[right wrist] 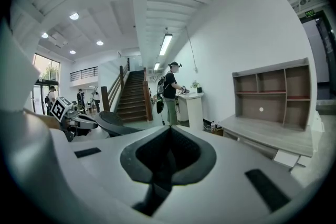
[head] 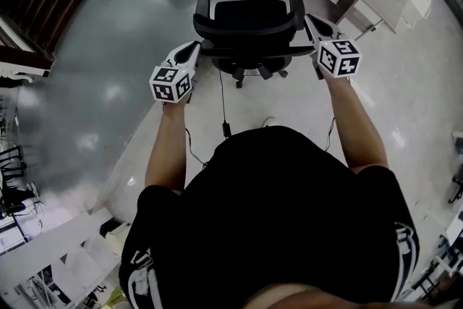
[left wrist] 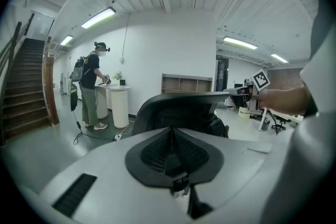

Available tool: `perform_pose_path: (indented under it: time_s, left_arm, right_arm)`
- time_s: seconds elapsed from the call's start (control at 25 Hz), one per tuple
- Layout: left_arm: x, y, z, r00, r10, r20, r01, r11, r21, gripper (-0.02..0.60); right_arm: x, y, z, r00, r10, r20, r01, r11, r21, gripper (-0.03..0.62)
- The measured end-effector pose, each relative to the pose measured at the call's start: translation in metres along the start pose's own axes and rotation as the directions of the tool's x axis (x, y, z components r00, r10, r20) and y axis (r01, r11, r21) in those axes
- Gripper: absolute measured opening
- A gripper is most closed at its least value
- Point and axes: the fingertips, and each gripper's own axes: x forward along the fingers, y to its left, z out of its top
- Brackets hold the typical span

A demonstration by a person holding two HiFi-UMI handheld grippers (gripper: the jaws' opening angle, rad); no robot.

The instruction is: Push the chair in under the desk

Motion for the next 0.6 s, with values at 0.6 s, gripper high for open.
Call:
perform_pose_path:
  time_s: [0.6]
  left_arm:
    - [0.013,0.015,-0.002,1.0,0.021,0.009,-0.02,1.0,-0.013,0.025]
  right_arm:
    - [0.011,-0.014,0.001,1.0,-0.006,-0.016,0.006,1.0,-0.022,-0.005]
